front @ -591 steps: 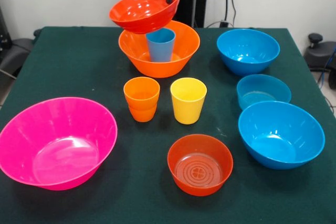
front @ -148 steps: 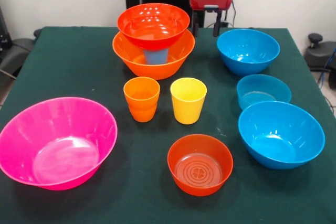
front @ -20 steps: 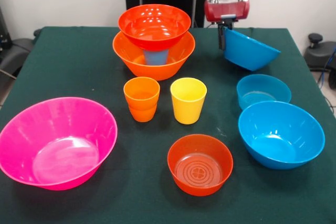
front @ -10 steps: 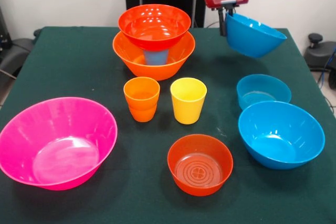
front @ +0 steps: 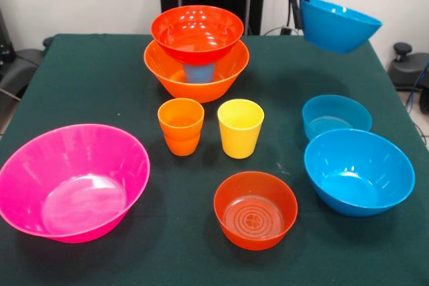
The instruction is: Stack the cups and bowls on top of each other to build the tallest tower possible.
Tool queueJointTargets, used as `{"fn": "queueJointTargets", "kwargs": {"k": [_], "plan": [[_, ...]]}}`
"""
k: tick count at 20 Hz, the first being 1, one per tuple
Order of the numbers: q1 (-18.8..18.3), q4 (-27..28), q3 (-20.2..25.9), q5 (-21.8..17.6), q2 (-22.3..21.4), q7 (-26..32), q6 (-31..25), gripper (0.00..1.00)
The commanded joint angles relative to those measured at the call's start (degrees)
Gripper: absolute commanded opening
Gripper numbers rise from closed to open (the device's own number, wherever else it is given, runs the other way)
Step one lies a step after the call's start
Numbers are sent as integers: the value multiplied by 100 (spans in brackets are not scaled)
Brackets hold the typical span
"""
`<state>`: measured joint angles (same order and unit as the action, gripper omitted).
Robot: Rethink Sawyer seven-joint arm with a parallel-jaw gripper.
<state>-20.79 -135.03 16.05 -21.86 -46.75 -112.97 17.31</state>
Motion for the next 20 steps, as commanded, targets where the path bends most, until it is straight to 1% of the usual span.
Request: {"fn": "queueJointTargets", "kwargs": {"k": [1,2,6,7,9,10,12,15,17,20], "plan": [[-823,-684,1825,-86,-536,-635,-1180,0],[-981,-760,2007,-67,-587,-606,-1235,0],[-1720,-1069,2977,236,-894,-503,-1647,0],[-1920,-1134,3243,337,-972,-460,-1771,0],[-2442,-1293,3937,594,-1161,-316,-2079,0],[-2650,-1329,4183,685,-1209,-244,-2199,0],[-3000,-1369,4535,798,-1303,-36,-2438,0],[-3631,-1451,5205,977,-1426,298,-2851,0],[-4028,-1449,5562,1028,-1442,516,-3141,0],[-4516,-1392,5990,1039,-1453,762,-3557,0]]}}
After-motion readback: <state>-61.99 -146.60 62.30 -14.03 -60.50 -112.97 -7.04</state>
